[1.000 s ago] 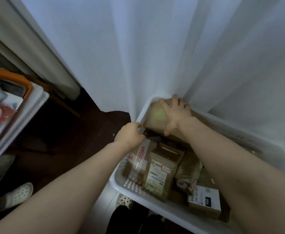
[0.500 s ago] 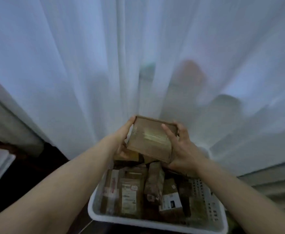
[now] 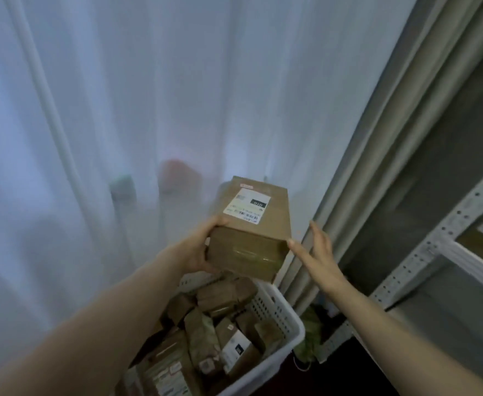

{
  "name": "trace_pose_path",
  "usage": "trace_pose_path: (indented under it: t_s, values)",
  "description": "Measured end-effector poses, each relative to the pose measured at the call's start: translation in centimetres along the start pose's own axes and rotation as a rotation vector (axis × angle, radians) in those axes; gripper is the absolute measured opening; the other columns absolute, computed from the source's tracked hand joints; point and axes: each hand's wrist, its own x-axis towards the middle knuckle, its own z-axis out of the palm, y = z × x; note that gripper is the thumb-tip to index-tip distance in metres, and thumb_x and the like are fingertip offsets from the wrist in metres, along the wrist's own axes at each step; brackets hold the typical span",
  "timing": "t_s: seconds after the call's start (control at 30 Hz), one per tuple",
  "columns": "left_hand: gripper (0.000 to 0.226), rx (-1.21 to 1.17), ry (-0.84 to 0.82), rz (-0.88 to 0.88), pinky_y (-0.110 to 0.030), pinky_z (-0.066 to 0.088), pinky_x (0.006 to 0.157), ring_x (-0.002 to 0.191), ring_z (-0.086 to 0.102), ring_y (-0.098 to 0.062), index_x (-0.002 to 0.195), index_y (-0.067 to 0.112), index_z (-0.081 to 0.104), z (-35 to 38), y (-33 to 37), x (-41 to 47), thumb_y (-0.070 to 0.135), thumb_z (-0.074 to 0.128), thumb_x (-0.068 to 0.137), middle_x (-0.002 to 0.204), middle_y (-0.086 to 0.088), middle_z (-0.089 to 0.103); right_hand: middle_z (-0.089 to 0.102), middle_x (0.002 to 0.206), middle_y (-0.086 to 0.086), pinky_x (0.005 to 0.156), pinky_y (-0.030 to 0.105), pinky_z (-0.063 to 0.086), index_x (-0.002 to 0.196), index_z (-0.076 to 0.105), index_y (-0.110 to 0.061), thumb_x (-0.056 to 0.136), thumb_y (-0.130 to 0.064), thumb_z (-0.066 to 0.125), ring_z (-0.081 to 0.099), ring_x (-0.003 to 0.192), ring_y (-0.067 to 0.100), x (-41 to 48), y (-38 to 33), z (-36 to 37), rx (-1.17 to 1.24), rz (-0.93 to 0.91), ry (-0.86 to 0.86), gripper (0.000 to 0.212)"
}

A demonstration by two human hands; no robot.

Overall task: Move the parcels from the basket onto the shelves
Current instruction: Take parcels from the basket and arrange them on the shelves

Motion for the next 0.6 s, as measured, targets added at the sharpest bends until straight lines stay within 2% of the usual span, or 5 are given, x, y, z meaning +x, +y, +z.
trace_pose_path:
  t_s: [0.1,0.23,0.37,0.47,0.6]
  values:
    - [0.031,-0.004,-0.116,0.106,-0.031,0.055,0.052,0.081,0.059,-0.022,0.102,0.016,0.056,2.7,-0.3,-1.3,0.032,0.065,0.077,0.095,-0.008,0.056,0.034,0.148,-0.001,0.103,0.052,0.041,0.147,0.028,-0.029,0.085,-0.065,0.049,0.040,0.133,0.028,-1.3,-0.3,-2.9,0.499,0.327,0.065,0.075]
    - [0.058,0.076,-0.370,0.223,-0.025,0.053,0.054,0.066,0.066,-0.009,0.106,0.023,0.062,6.3,-0.7,-2.5,0.025,0.071,0.049,0.086,0.002,0.070,0.063,0.115,-0.003,0.065,0.032,0.051,0.134,0.049,-0.033,0.079,-0.053,0.064,0.062,0.096,0.018,-3.9,0.2,-5.7,0.654,0.241,0.021,0.060]
    - [0.075,0.212,-0.494,0.291,-0.020,0.048,0.074,0.079,0.064,-0.003,0.119,0.024,0.056,9.6,-1.0,-2.9,0.009,0.068,0.047,0.085,0.013,0.073,0.066,0.120,-0.006,0.082,0.038,0.053,0.139,0.043,-0.041,0.088,-0.017,0.065,0.062,0.110,0.018,-6.0,2.1,-8.9,0.702,0.111,0.148,0.061]
    - [0.100,0.338,-0.534,0.236,-0.047,0.014,0.115,0.111,0.048,-0.014,0.135,0.034,0.048,11.3,-1.3,-3.0,0.012,0.073,0.041,0.113,0.011,0.067,0.063,0.126,-0.004,0.096,0.044,0.050,0.145,0.037,-0.036,0.087,-0.003,0.062,0.060,0.115,0.020,-7.9,2.7,-10.9,0.691,0.026,0.180,0.071]
    - [0.102,0.308,-0.572,0.215,-0.056,0.012,0.115,0.120,0.046,-0.020,0.136,0.040,0.045,13.0,-1.2,-3.9,0.007,0.076,0.045,0.127,0.002,0.057,0.057,0.133,-0.001,0.098,0.043,0.050,0.147,0.034,-0.033,0.086,0.002,0.061,0.057,0.119,0.021,-9.3,2.8,-12.7,0.722,-0.020,0.218,0.075]
